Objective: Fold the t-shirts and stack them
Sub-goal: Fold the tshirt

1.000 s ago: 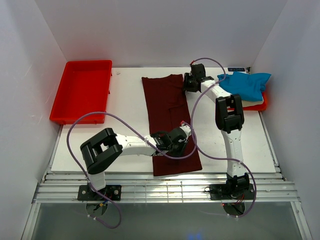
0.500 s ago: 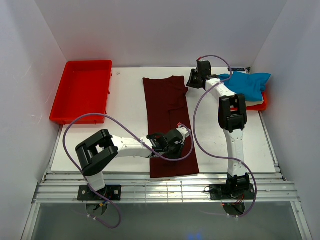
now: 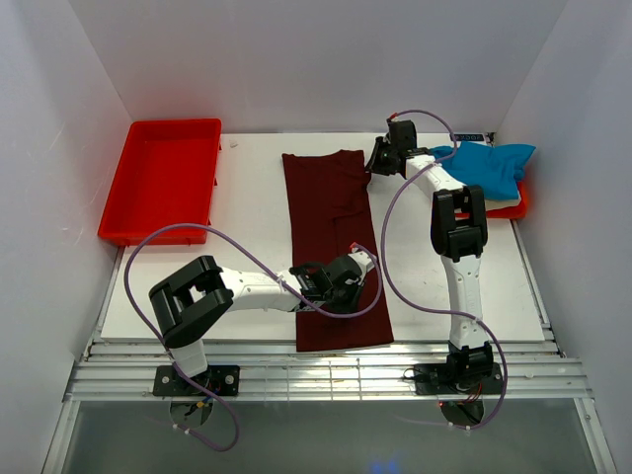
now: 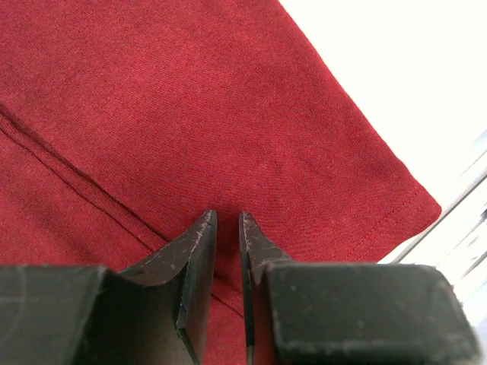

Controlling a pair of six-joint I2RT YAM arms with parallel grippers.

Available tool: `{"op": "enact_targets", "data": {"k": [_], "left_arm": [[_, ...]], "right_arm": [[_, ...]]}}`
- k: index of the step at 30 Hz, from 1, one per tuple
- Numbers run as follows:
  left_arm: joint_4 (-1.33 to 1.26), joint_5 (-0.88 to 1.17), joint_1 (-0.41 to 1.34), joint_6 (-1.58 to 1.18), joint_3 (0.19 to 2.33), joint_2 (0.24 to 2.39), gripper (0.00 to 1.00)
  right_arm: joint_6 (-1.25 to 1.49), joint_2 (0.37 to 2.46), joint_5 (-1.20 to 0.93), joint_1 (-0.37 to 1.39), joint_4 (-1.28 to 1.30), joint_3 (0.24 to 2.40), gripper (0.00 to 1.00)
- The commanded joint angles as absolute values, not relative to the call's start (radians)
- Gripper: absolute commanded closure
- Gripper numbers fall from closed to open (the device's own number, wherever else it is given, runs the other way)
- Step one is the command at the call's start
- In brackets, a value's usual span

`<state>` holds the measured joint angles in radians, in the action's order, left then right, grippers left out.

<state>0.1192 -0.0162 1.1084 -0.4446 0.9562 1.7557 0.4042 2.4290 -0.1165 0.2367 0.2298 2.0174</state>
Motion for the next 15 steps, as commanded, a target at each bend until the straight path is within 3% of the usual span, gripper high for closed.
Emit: {"op": "enact_targets", "data": {"k": [1,15], "left_arm": [[0.209,-0.018,1.111,-0.439,0.934,1.750,0.71],[0.207,-0.025,1.111,-0.439,0.942,1.755,0.72]], "right_arm": [[0.391,2.407,-0.129,0.233,0.236,2.039,0.76],[0.336,2.395,-0.081,0.233,0.273,2.013,0.76]]}}
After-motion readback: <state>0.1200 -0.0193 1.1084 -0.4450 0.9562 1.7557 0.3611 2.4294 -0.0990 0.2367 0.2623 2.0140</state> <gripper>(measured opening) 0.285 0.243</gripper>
